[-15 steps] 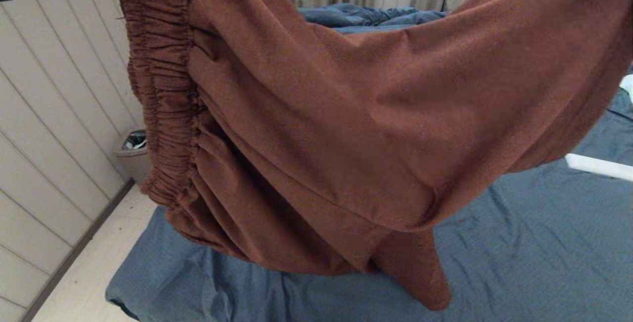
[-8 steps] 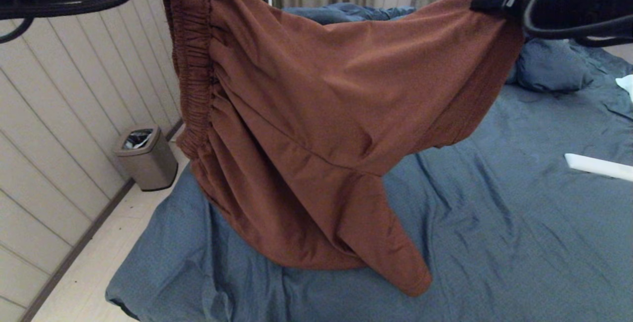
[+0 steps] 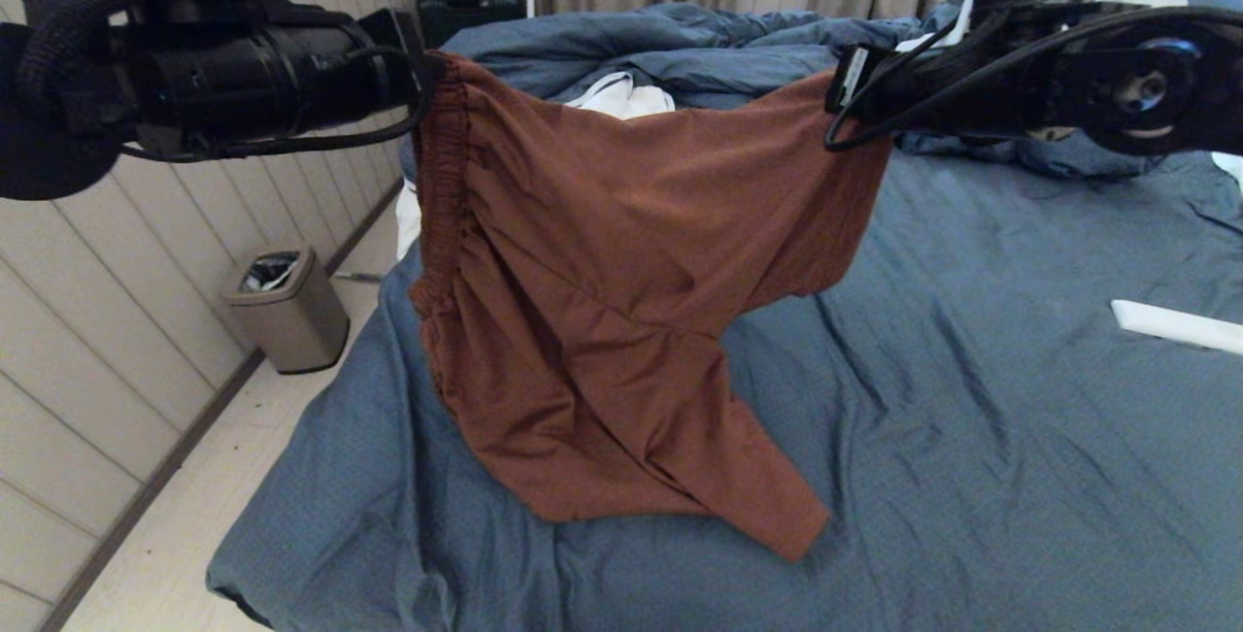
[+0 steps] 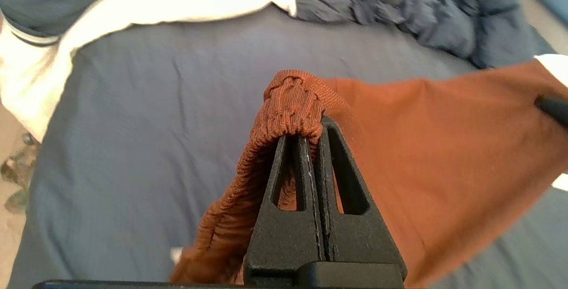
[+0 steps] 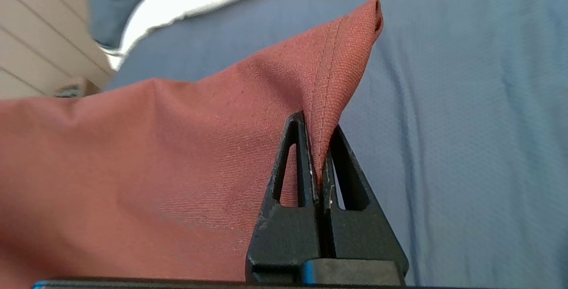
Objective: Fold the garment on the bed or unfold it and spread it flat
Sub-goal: Unford the brown shorts
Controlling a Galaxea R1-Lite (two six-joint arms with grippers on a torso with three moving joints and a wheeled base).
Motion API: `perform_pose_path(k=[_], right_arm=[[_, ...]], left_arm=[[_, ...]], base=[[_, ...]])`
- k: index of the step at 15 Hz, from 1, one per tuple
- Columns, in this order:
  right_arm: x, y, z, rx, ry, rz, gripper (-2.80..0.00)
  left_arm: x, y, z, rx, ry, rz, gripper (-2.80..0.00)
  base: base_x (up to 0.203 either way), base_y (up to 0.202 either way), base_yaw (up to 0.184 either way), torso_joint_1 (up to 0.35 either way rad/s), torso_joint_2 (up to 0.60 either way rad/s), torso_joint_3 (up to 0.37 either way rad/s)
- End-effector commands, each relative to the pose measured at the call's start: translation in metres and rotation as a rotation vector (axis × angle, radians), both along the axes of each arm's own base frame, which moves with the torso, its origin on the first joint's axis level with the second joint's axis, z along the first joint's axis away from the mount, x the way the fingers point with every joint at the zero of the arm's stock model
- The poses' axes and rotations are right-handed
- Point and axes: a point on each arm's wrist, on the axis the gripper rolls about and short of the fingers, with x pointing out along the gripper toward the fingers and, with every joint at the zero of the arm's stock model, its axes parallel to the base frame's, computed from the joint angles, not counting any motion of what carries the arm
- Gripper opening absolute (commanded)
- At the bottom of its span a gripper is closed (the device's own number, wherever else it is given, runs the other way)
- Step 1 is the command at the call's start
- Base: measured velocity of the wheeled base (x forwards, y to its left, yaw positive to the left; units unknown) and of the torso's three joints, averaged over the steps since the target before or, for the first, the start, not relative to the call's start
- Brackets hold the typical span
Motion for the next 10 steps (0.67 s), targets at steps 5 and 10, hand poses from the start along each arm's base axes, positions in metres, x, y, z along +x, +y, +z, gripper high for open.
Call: perform_pose_path(k=[5,10], right_arm=[[0.068,0.017,-0.072,-0.063,0.091,0.01,-2.8],[0.09,0.005,-0.093,-0.09,0.075,-0.03,-2.8]], left_arm=[[0.073,-0.008,-0.062,0.024,0.067,0.059,-2.8],[0.11,-0.003,-0.095,0.041,0.102,0.105,-2.8]], base=[[0.0,0.0,0.0,0.0,0.0,0.0],[0.0,0.0,0.0,0.0,0.0,0.0]])
